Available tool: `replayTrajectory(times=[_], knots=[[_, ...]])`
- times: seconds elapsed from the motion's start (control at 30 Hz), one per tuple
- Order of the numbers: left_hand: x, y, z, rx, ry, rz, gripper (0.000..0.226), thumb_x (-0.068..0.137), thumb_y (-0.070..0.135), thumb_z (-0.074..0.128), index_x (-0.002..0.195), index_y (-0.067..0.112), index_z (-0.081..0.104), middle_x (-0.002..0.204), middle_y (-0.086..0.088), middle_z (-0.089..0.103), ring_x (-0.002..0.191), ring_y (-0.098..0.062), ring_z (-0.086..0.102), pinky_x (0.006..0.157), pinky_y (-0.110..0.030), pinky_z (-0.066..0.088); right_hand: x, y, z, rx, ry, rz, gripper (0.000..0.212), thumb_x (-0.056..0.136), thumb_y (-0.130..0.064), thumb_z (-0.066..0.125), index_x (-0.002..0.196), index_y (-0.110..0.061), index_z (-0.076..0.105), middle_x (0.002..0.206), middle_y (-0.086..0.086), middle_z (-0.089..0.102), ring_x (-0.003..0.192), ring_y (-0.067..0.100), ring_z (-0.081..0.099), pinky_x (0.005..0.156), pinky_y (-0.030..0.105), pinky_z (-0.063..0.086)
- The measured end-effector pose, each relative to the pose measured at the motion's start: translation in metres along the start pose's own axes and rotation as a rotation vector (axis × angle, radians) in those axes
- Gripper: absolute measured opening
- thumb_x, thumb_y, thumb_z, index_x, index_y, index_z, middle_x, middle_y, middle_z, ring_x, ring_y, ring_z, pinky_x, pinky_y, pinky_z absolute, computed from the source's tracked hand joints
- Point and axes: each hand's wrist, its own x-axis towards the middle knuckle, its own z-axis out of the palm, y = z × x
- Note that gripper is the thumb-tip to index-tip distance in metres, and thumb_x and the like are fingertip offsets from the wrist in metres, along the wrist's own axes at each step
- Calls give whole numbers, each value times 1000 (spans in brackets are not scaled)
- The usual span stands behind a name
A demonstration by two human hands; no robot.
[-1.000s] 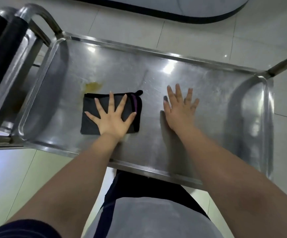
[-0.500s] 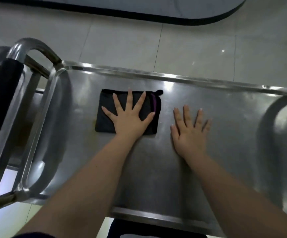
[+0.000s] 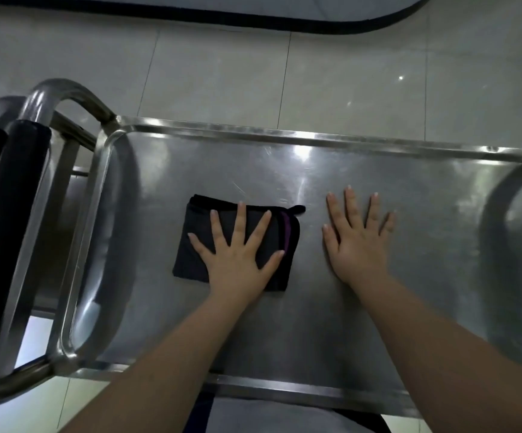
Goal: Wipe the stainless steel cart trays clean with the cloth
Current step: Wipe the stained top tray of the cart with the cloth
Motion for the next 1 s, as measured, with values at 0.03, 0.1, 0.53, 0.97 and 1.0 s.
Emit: replayTrajectory(times=[0.03,0.1,0.53,0.97,1.0], knots=[[1,-1,0,-1,-12,-9,73,84,84,9,149,55,-8,164,8,-13,147,-38,-19,104,-75,-13,-1,0,1,-6,1,1,58,100,-55,13,152,-43,-11,163,-8,-11,147,37,-17,113,65,-7],[22,0,-3,-7,-18,-26,74,82,86,7,147,57,-13,163,9,-18,145,-38,-24,101,-76,-16,0,1,2,-12,5,3,57,98,-56,6,150,-44,-15,163,-9,-14,147,37,-18,114,65,-7],[124,12,-23,-15,6,-16,75,78,88,4,146,58,-11,163,12,-16,146,-39,-21,100,-77,-17,3,2,7,-10,32,2,58,95,-59,3,146,-46,-20,158,-12,-20,148,37,-16,113,66,-9],[-67,-52,0,-27,-1,-130,72,82,87,12,147,60,-8,163,13,-15,147,-35,-20,106,-74,-12,1,0,1,-23,5,-35,58,99,-55,16,152,-45,-5,164,-6,-5,147,42,-11,114,60,-15],[-63,-57,-3,-32,1,-151,73,81,88,12,146,61,-9,162,14,-16,147,-35,-21,105,-74,-14,0,-2,-1,-23,4,-25,59,99,-54,20,153,-44,-1,165,-5,-3,147,43,-8,114,61,-13]])
